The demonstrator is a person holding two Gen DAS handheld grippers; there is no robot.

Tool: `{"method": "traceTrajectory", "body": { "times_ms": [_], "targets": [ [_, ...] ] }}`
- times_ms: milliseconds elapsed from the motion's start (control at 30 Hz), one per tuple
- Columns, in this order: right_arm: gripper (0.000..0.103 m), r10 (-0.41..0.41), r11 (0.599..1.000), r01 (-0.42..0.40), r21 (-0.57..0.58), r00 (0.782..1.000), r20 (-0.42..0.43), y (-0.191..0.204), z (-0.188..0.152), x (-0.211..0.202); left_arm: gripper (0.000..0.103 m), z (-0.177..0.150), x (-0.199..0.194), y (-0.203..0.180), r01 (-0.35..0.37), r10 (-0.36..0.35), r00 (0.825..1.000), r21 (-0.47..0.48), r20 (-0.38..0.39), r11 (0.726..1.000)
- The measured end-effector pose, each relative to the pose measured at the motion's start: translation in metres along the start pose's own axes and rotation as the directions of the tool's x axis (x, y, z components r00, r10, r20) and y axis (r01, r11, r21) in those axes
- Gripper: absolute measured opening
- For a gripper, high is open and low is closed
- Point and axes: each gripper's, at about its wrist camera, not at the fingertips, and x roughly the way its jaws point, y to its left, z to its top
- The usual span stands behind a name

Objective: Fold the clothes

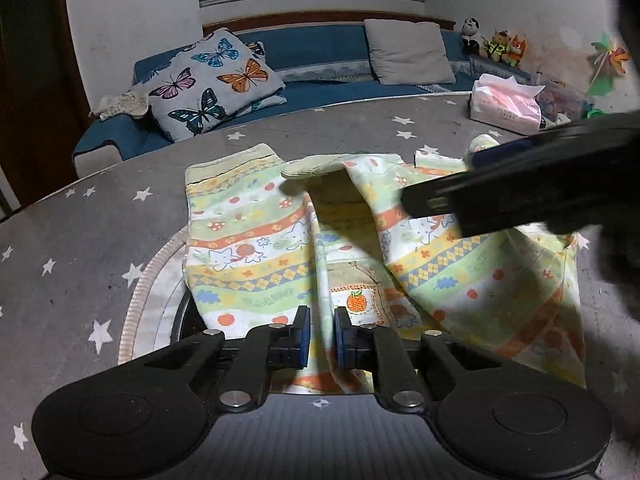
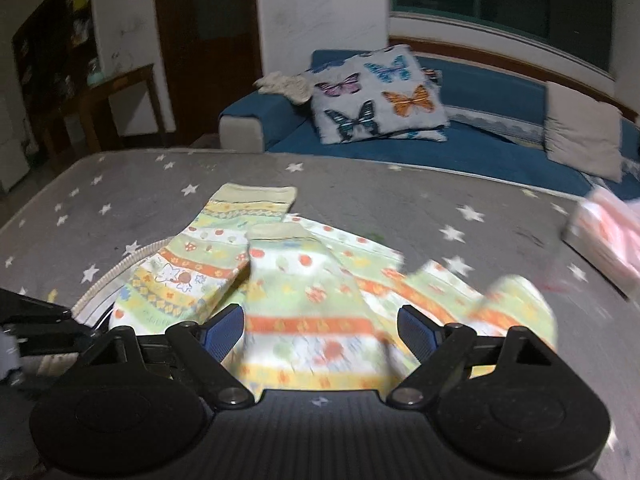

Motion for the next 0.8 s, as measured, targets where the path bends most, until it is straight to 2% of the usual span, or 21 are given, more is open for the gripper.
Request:
{"method": "traceTrajectory", "body": {
  "times_ms": [67, 133, 167, 233, 300, 367, 433, 533, 633, 800],
  "targets": [
    [0.086, -0.001, 1.000, 0.001, -0.023, 1.000, -0.009, 0.006, 0.005, 0.015, 0.020, 0.002, 0.000, -0.001, 0.004, -0.004, 1.000, 0.014, 0.005, 1.000],
    [0.086, -0.008, 0.999, 0.008, -0.036, 1.000, -0.014, 0.009, 0.008, 0.027, 0.032, 0.005, 0.003, -0.003, -0.002, 0.001, 1.000, 0.026, 0.007, 1.000],
    [0.086, -0.014, 0.999, 0.013, -0.038, 1.000, -0.019, 0.010, 0.009, 0.032, 0.033, 0.007, 0.004, -0.004, -0.003, 0.003, 1.000, 0.030, 0.008, 1.000],
    [0.075, -0.024, 0.999, 0.023, -0.037, 0.999, -0.029, 0.009, 0.009, 0.039, 0.033, 0.011, 0.009, -0.004, -0.003, 0.003, 1.000, 0.028, 0.005, 1.000],
    [0.062, -0.031, 0.999, 0.029, -0.033, 0.999, -0.040, 0.007, 0.009, 0.043, 0.031, 0.013, 0.013, -0.003, -0.001, 0.001, 1.000, 0.024, -0.001, 1.000],
    [0.050, -0.033, 0.999, 0.032, -0.022, 0.998, -0.050, 0.004, 0.008, 0.044, 0.015, 0.014, 0.016, -0.002, 0.001, -0.001, 1.000, 0.018, -0.005, 1.000],
    [0.033, -0.040, 0.999, 0.039, -0.016, 0.998, -0.048, 0.000, 0.007, 0.043, 0.010, 0.012, 0.017, -0.001, 0.004, -0.004, 1.000, 0.011, -0.005, 1.000],
    [0.017, -0.048, 0.999, 0.048, 0.005, 0.998, -0.038, -0.006, 0.005, 0.036, 0.005, 0.010, 0.013, 0.001, -0.004, 0.004, 1.000, 0.003, 0.011, 1.000],
    [0.009, -0.058, 0.998, 0.059, 0.027, 0.998, -0.017, -0.011, 0.003, 0.025, 0.003, 0.009, 0.004, 0.006, -0.013, 0.014, 0.999, -0.023, 0.035, 1.000],
    [0.006, -0.094, 0.995, 0.093, 0.029, 0.995, 0.020, -0.017, -0.001, -0.003, 0.002, 0.006, -0.017, 0.016, -0.050, 0.055, 0.996, -0.074, 0.071, 0.996]
  ]
}}
